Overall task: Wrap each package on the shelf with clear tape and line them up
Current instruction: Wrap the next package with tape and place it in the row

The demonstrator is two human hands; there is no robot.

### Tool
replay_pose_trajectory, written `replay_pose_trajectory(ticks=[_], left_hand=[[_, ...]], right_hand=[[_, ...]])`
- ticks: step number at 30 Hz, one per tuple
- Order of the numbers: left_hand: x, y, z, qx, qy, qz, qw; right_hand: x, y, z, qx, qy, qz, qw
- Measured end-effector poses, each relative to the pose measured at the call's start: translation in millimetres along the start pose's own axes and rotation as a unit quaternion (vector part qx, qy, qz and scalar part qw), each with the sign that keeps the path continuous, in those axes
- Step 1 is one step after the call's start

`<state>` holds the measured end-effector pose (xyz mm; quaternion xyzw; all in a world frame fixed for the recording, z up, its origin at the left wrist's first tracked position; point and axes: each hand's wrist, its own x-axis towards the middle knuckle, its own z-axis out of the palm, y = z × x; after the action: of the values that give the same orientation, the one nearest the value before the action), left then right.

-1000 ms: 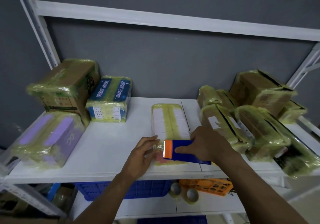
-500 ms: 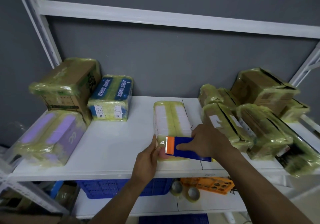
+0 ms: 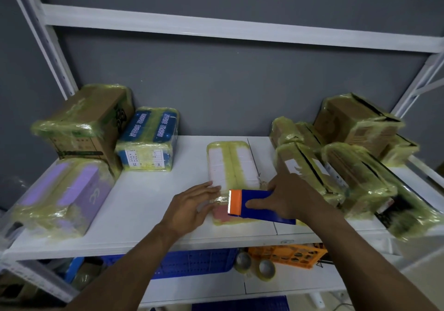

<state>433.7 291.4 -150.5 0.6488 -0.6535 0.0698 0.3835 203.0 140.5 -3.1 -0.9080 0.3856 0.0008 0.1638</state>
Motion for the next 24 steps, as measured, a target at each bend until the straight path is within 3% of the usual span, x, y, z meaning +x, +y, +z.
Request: replay_pose_trajectory(ticks=[5, 9, 13, 24], left_hand=[[-1, 6, 0, 0.006, -0.006, -0.023, 1.000], [-1, 12, 0, 0.054, -0.039, 0.023, 0.997], [-1, 13, 3, 0.096, -0.022, 0.031, 0.995], [19, 29, 18, 0.033, -0.005, -0.017, 0.999]], right_hand=[[2, 9, -14, -0.070, 0.045, 0.014, 0.996], [6, 11, -10, -0.065, 0.025, 0.020, 0.997], [11, 12, -9, -0.057, 0.013, 0.024, 0.998], [19, 20, -7, -0.041, -0.007, 0.021, 0.999]])
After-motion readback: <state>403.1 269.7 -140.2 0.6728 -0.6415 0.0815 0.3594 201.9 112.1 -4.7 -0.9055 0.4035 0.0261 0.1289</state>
